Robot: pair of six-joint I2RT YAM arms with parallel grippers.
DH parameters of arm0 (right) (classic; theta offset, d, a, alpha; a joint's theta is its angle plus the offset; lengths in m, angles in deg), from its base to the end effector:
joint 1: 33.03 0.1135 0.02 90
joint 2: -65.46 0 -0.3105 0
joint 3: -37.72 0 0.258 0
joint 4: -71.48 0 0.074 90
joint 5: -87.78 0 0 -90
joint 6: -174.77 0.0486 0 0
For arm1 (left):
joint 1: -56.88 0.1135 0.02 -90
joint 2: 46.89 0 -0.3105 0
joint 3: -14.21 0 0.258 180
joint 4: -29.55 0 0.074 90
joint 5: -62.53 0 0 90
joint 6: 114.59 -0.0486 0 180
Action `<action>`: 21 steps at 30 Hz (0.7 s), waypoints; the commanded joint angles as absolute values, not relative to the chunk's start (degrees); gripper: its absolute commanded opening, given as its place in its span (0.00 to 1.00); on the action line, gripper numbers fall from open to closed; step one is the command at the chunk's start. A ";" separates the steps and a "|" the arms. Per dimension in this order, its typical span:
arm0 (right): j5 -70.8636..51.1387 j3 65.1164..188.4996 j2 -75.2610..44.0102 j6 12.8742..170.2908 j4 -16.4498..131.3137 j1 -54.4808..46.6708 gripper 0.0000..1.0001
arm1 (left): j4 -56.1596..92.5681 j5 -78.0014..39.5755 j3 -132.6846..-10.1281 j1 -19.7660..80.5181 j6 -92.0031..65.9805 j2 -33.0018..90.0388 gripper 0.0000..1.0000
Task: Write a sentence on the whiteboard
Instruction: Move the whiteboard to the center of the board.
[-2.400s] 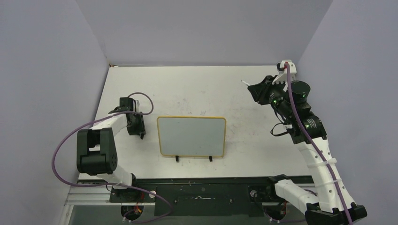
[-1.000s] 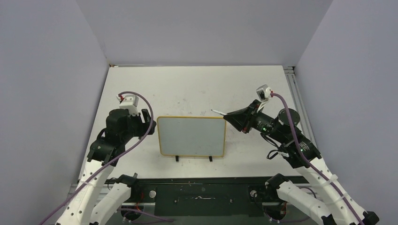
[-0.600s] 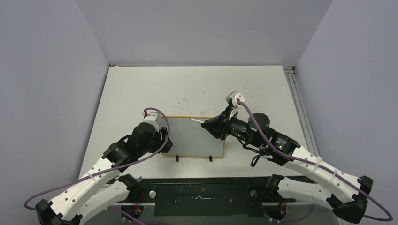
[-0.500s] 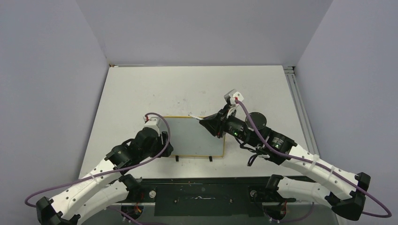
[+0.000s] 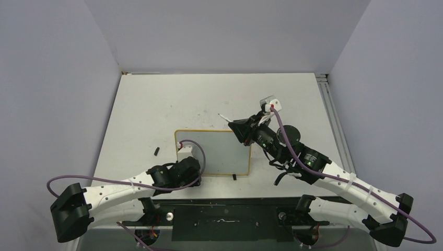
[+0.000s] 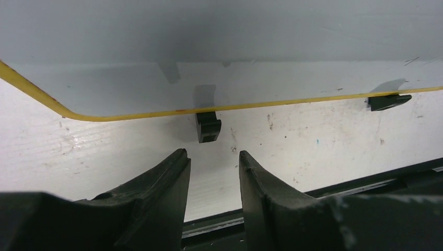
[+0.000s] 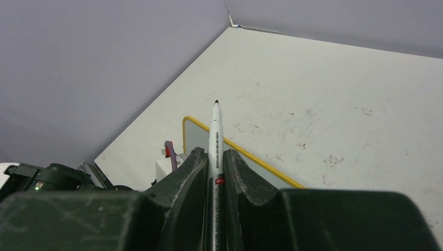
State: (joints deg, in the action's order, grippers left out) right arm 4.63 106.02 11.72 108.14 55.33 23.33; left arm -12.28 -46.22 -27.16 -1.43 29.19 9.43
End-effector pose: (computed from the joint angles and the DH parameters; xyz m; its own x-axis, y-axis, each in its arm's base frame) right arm 0.1202 0.1702 0.4253 -0.3158 0.2363 -0.9189 -0.6921 0.6052 0.3935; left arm 0.0988 -0.1303 0.2049 -0.8351 -0.1016 -0.5407 0.0669 0.9568 -0.2831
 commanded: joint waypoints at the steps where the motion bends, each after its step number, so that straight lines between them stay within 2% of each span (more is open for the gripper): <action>1: 7.63 105.20 14.17 108.12 59.12 23.79 0.05 | -5.41 -51.90 -25.46 -2.98 32.39 9.97 0.37; 7: 7.94 105.03 13.98 107.39 59.43 23.79 0.05 | 0.80 -53.49 -22.90 -2.98 32.20 11.46 0.35; 14: 7.19 104.52 13.83 107.64 60.10 23.79 0.05 | 3.06 -54.75 -21.31 -3.07 31.71 13.01 0.23; 21: 6.95 103.95 13.52 107.86 60.50 23.83 0.05 | 3.16 -54.93 -21.82 -3.63 31.20 15.22 0.17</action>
State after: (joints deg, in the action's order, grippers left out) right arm 6.60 104.10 13.23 107.95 57.10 23.33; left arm 0.07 -52.84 -21.43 -3.22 31.50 13.40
